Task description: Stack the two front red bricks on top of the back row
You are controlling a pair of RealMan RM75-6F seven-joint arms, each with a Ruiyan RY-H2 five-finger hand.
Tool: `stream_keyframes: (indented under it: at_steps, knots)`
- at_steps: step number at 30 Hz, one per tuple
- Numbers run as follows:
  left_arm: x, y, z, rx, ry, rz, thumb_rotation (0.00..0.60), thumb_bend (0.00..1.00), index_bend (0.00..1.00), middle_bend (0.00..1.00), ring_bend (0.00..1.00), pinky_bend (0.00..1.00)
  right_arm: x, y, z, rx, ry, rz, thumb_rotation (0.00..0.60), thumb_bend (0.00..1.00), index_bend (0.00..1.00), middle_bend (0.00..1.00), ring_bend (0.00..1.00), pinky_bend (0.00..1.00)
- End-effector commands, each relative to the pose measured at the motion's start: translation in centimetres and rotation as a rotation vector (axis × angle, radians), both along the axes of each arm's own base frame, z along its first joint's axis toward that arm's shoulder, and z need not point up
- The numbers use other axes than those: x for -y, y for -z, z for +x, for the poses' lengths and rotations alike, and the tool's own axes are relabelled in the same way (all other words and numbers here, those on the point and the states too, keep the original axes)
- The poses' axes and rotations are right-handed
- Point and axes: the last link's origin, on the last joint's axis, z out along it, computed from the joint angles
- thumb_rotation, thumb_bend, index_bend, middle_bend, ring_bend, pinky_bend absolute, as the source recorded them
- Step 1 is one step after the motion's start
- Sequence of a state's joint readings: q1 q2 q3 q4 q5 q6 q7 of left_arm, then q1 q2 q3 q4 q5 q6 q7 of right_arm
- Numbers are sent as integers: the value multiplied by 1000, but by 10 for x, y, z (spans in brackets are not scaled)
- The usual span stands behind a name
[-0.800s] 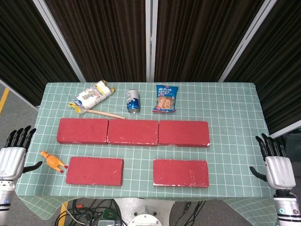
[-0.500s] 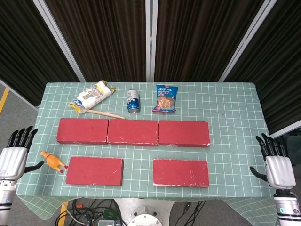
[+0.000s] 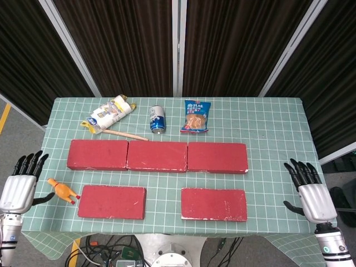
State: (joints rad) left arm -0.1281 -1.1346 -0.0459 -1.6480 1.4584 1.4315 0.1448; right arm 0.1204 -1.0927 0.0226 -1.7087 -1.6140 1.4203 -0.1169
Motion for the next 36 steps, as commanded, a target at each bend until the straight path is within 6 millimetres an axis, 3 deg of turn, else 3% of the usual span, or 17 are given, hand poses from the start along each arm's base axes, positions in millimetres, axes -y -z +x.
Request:
stream_keyframes:
  at_steps: [1, 7, 13, 24, 36]
  knots:
    - [1, 5, -3, 11, -26, -38, 600, 0, 14, 0, 0, 21, 0, 12, 19, 1, -57, 89, 600, 0, 0, 0, 0, 0]
    - [-2, 3, -3, 14, -30, -45, 600, 0, 14, 0, 0, 20, -5, 45, 47, 27, -109, 215, 600, 0, 0, 0, 0, 0]
    - [-1, -2, -7, 22, -34, -44, 600, 0, 14, 0, 0, 20, -8, 76, 61, 53, -106, 304, 600, 0, 0, 0, 0, 0]
    - [1, -5, -13, 51, -43, -48, 600, 0, 14, 0, 0, 20, -18, 94, 82, 19, -115, 393, 600, 0, 0, 0, 0, 0]
    - [3, -5, -17, 47, -50, -50, 600, 0, 15, 0, 0, 20, -8, 117, 81, 16, -69, 451, 600, 0, 0, 0, 0, 0]
